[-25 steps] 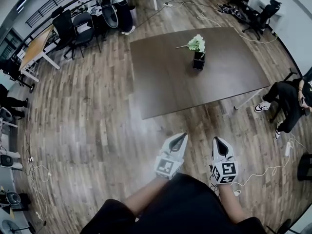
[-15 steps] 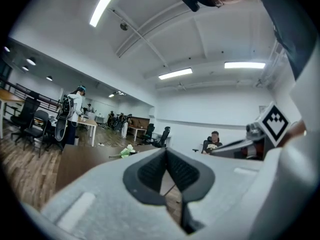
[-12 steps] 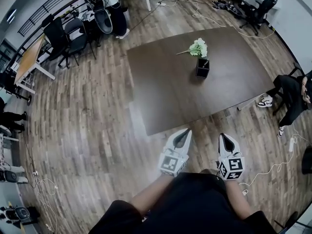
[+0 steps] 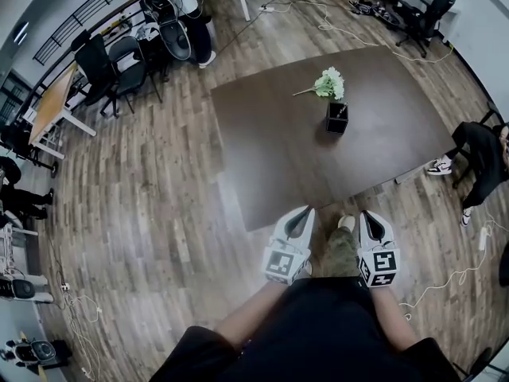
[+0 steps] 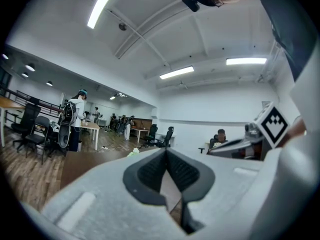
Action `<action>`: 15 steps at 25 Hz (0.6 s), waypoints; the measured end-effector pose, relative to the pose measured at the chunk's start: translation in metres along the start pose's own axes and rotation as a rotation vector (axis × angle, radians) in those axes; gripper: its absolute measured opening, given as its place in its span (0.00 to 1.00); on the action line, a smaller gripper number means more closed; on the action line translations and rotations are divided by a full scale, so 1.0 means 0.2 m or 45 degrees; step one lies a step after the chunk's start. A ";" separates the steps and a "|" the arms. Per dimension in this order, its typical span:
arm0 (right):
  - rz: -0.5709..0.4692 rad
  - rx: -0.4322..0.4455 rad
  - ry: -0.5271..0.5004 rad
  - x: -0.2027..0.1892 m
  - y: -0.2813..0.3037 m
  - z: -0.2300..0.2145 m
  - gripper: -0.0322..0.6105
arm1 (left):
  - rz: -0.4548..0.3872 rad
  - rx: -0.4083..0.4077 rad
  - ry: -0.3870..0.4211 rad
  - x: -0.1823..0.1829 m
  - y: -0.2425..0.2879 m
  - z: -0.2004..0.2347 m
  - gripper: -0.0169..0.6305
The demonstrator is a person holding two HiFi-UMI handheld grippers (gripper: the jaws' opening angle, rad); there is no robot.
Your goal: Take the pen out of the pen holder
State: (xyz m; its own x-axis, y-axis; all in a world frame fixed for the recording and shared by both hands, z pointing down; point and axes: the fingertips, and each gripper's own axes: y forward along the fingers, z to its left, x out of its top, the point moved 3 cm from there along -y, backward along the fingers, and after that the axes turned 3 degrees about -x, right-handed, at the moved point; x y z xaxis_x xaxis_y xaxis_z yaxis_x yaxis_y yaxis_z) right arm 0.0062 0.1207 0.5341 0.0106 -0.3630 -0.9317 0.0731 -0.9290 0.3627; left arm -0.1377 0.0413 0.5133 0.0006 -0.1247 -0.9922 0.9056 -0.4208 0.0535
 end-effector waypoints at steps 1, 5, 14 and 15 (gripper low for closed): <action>-0.003 0.011 -0.005 0.01 0.03 -0.01 0.05 | -0.003 -0.002 0.011 0.01 0.03 0.00 0.03; -0.012 0.058 -0.022 0.04 0.16 -0.07 0.05 | 0.027 -0.021 0.014 -0.02 0.16 0.04 0.03; 0.020 0.133 0.012 0.14 0.63 -0.40 0.05 | 0.110 0.061 -0.012 -0.11 0.61 0.26 0.03; 0.026 0.143 0.018 0.15 0.67 -0.45 0.05 | 0.117 0.068 -0.018 -0.10 0.67 0.28 0.03</action>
State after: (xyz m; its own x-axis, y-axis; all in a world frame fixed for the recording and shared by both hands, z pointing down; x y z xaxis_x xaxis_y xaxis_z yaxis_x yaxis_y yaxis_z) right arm 0.1058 -0.0092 0.5526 0.0250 -0.3813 -0.9241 -0.0399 -0.9240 0.3802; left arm -0.0399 -0.0629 0.5465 0.0760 -0.1774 -0.9812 0.8783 -0.4540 0.1501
